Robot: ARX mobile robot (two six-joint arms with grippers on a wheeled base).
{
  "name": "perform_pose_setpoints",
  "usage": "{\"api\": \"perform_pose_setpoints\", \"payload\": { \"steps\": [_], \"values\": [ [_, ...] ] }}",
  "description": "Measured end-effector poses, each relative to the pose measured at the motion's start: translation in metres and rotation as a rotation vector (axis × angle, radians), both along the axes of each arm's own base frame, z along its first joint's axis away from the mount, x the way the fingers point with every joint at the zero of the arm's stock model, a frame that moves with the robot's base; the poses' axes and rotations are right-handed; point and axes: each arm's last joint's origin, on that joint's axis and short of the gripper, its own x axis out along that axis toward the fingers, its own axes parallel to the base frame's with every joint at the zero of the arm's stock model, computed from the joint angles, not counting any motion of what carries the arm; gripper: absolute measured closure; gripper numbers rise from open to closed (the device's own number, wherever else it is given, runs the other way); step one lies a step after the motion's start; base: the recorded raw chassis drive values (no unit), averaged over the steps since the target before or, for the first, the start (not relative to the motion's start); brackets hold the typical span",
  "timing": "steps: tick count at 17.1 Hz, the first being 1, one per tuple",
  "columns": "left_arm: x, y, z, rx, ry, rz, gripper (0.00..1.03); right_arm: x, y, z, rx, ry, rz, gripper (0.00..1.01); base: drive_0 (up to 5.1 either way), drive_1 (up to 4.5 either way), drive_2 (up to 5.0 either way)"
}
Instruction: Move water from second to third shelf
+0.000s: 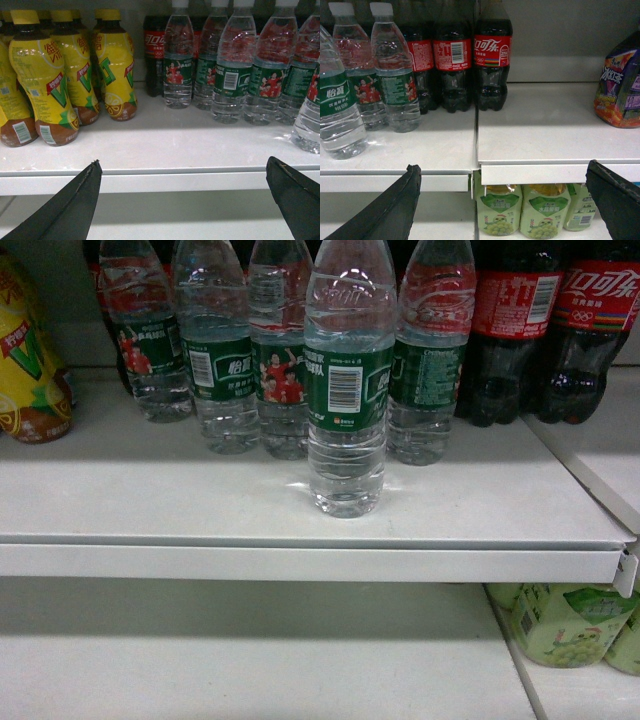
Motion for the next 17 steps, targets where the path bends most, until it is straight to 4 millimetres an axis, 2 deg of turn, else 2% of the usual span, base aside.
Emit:
{"api": "perform_pose_setpoints", "payload": {
  "steps": [14, 15, 16, 17],
  "values": [
    [0.0, 0.0, 0.0, 0.0, 0.0, 0.0, 0.05, 0.0, 0.0, 0.0, 0.0, 0.0, 0.0, 0.03, 0.0, 0.0, 0.0],
    [0.0, 0.0, 0.0, 0.0, 0.0, -0.001, 0.05, 0.005, -0.006, 0.0, 0.065, 0.11, 0.068, 0.03, 0.0, 0.0, 0.0],
    [0.0, 0.0, 0.0, 0.0, 0.0, 0.0, 0.05, 0.025, -0.015, 0.045, 0.062, -0.02, 0.095, 0.03, 0.0, 0.0, 0.0],
    [0.0, 0.0, 0.0, 0.0, 0.0, 0.0, 0.05, 0.073, -0.005, 0.072, 0.051, -0.059, 0.161, 0.03, 0.0, 0.0, 0.0]
  ]
}}
